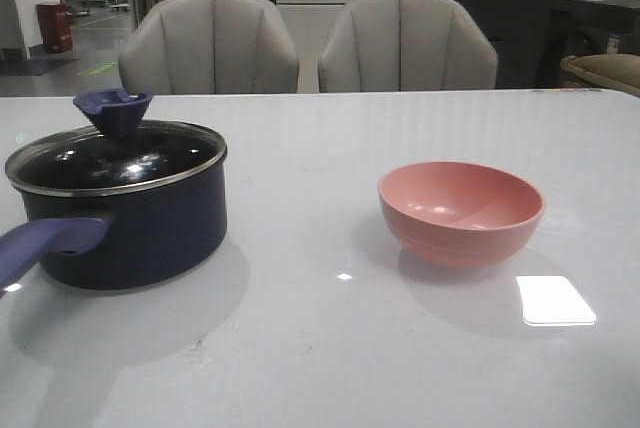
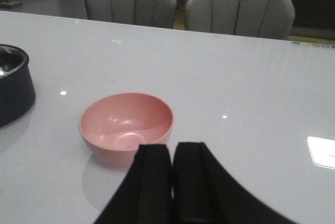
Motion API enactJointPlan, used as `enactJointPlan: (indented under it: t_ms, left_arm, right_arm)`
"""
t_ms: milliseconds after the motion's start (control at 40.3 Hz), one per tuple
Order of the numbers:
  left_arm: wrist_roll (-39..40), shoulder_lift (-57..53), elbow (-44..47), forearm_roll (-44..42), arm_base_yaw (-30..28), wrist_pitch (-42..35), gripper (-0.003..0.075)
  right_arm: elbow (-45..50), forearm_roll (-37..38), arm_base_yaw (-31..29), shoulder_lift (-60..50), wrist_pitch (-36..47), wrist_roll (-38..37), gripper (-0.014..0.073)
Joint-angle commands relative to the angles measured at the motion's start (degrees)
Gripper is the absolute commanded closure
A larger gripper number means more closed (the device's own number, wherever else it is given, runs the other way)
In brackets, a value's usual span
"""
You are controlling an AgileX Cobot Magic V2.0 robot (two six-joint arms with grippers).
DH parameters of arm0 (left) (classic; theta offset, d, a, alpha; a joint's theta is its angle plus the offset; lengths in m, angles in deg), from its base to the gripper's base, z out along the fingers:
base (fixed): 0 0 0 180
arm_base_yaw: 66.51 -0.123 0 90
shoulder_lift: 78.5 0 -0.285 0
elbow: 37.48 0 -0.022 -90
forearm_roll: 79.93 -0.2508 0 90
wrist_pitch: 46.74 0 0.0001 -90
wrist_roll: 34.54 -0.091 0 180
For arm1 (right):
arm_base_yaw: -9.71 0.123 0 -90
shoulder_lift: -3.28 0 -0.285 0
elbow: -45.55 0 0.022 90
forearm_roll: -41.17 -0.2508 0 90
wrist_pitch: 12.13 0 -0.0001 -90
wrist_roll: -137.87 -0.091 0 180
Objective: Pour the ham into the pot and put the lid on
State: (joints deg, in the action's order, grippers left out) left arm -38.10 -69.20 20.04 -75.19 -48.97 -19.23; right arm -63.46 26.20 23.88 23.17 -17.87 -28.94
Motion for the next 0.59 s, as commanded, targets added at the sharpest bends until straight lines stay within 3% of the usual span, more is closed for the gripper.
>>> enactJointPlan:
  t_ms: [0,248,570]
  left_arm:
    - [-0.2,0.4,2.3,-0.5,-4.7,-9.0,0.0607]
    - [2.4,-3.0,14.3,-1.8,-19.4,-21.0,0.0607]
    - [5.0,-3.0,21.2,-3.7,-20.4,-30.3,0.0607]
  right_arm:
    - [-1.6,-0.2,0.1,0.4,4.3,0.4,0.0439]
    - [-1.6,-0.2,0.1,0.4,4.3,0.4,0.0439]
    - [-1.6,-0.2,0.1,0.4,4.3,0.4,0.0439]
